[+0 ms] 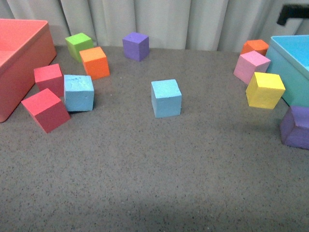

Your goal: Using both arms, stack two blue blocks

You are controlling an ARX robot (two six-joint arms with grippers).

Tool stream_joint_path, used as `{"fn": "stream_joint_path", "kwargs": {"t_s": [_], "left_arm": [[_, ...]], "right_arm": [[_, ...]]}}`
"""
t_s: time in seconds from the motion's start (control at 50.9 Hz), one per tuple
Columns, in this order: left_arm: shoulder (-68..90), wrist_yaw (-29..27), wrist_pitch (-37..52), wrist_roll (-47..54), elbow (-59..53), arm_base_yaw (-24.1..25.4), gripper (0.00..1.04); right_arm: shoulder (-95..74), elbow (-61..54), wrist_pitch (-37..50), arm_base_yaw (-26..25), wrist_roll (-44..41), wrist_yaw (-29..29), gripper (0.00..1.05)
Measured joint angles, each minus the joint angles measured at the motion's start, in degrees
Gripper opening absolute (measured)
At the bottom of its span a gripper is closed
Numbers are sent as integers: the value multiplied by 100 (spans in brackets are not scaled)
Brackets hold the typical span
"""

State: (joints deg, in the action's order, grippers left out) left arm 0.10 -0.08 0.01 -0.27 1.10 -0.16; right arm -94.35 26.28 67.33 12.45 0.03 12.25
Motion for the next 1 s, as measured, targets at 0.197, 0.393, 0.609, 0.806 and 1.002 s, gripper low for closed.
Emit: {"fn": "stream_joint_path", "kwargs": {"t_s": [0.197, 0.393, 0.609, 0.806, 1.002], "left_arm": [[0, -2, 0, 0, 0, 0, 98], [0, -2, 0, 0, 0, 0, 98], [0, -4, 0, 0, 0, 0, 98], [0, -2, 0, 0, 0, 0, 98], [0, -4, 0, 0, 0, 0, 98]], "right_arm": [[927, -903, -24, -315, -2, -317, 1], [1698, -1467, -256, -542, -2, -527, 1], [2625, -1937, -717, -728, -2, -726, 1], [3386, -2208, -1220, -1088, -2, -1161, 1], [4566, -2468, -2122, -1228, -2, -1213, 1]]}}
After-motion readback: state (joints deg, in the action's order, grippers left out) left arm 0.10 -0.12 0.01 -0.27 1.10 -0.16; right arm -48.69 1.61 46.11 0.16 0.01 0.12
